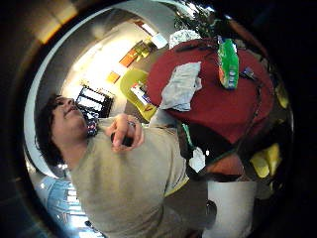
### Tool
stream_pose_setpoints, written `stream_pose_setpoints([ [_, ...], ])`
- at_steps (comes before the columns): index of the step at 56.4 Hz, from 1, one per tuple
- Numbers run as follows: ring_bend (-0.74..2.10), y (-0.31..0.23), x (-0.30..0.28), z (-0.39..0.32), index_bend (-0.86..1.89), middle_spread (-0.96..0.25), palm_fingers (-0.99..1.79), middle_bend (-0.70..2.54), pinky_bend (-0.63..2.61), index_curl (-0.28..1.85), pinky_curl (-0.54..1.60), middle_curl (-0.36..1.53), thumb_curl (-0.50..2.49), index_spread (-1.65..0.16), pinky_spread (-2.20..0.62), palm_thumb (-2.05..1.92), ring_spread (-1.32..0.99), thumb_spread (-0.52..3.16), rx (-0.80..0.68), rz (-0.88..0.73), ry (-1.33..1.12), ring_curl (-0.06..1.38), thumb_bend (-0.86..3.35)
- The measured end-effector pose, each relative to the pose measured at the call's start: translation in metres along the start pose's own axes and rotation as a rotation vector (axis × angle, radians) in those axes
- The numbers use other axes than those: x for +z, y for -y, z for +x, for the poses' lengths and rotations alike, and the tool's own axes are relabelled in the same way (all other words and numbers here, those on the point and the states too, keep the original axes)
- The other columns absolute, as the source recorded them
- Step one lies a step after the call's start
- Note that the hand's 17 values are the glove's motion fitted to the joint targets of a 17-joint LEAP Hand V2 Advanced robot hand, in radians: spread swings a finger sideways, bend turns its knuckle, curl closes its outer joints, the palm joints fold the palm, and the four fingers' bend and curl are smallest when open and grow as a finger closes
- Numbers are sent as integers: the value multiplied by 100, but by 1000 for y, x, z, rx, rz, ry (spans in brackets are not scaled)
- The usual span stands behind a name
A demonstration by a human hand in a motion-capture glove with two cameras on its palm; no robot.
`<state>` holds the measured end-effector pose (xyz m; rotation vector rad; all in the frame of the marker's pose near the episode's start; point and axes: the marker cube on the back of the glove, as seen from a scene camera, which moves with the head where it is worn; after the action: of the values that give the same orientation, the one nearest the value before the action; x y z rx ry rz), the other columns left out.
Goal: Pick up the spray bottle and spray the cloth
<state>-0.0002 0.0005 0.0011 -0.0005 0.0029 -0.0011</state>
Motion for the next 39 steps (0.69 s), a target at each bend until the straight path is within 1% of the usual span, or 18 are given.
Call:
stream_pose_setpoints([
  [6, 29, 0, 3, -2, 21, 1, 49, 29, 28, 16, 13, 14, 15, -29, 13, 52, -5, 68, 1, -21, 7, 14, 29],
  [13, 28, 4, 5, 2, 18, 1, 47, 28, 25, 21, 18, 19, 20, -35, 16, 56, -7, 88, -4, -38, -11, 17, 25],
  [24, 27, 10, 13, 11, 16, 0, 44, 23, 24, 24, 23, 24, 26, -38, 19, 60, -7, 101, 54, -4, 9, 21, 16],
  [39, 28, 32, 59, 31, 14, 1, 42, 20, 25, 25, 28, 28, 32, -38, 20, 66, -7, 106, 196, 70, 283, 25, 7],
])
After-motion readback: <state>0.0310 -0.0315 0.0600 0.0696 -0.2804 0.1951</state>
